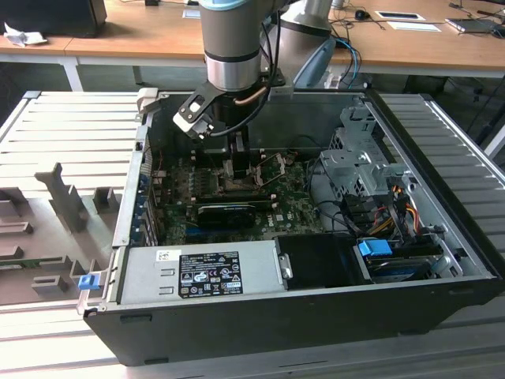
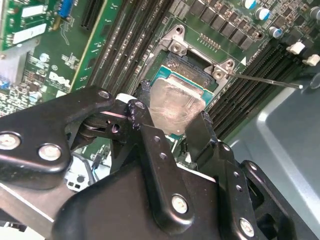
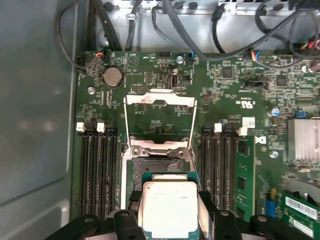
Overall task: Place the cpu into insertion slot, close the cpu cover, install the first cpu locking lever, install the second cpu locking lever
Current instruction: 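Place the cpu into insertion slot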
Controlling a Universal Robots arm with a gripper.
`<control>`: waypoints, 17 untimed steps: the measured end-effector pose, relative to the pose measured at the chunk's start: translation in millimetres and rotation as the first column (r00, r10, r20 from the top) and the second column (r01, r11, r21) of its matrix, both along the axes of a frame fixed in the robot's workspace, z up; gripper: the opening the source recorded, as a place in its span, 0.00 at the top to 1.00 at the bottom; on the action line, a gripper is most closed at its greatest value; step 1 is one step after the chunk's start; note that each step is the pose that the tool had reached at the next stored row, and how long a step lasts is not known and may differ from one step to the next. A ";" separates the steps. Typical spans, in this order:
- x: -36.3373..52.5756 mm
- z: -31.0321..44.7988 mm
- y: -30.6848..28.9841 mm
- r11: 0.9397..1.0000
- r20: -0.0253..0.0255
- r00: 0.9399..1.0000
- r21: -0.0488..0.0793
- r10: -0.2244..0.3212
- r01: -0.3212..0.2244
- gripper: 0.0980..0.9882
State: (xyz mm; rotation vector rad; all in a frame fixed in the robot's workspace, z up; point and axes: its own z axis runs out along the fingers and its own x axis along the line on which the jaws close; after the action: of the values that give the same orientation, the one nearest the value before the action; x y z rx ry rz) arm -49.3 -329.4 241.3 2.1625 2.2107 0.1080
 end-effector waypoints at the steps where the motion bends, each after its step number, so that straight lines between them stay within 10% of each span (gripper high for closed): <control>1: 0.1 -1.1 0.4 1.000 0.000 1.000 0.000 0.003 -0.003 0.52; 17: 3.5 -6.8 1.1 1.000 0.000 1.000 0.000 0.003 -0.003 0.52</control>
State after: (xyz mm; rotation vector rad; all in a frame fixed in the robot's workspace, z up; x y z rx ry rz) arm -45.7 -328.3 234.5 2.1590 2.2143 0.1082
